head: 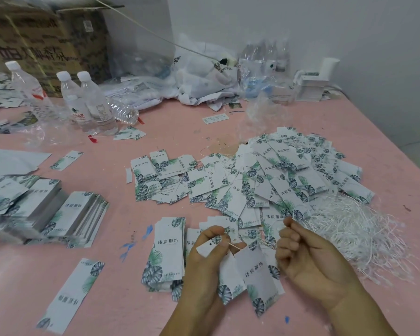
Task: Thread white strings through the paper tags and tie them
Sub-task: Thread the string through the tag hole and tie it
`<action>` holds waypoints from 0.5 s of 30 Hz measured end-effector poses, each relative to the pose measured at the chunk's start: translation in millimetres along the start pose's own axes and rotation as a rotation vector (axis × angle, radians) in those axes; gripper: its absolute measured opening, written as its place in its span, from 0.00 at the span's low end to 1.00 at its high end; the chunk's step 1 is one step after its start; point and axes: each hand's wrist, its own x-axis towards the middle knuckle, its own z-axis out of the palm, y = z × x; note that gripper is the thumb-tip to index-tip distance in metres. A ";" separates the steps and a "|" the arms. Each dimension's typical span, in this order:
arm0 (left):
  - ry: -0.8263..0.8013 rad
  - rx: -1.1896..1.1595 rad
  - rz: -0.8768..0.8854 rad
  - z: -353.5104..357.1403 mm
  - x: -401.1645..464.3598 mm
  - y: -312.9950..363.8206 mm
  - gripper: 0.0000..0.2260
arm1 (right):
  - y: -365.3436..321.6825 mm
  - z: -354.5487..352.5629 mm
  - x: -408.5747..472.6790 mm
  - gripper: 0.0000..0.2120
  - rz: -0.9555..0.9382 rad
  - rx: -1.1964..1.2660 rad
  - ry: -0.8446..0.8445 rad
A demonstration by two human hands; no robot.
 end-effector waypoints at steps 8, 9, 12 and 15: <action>-0.054 0.167 0.039 0.4 -2.7 -12.1 0.10 | 36.4 14.3 -16.7 0.03 -0.384 -0.961 -0.006; -0.056 0.181 0.049 -0.4 -2.4 -13.1 0.11 | 41.8 13.1 -16.7 0.04 -0.442 -1.112 0.020; -0.042 0.214 0.073 -1.9 -1.1 -14.4 0.11 | 51.5 12.0 -15.0 0.08 -0.550 -1.313 0.066; -0.053 0.246 0.092 -2.0 -0.5 -14.9 0.10 | 52.7 11.6 -13.2 0.10 -0.665 -1.435 0.099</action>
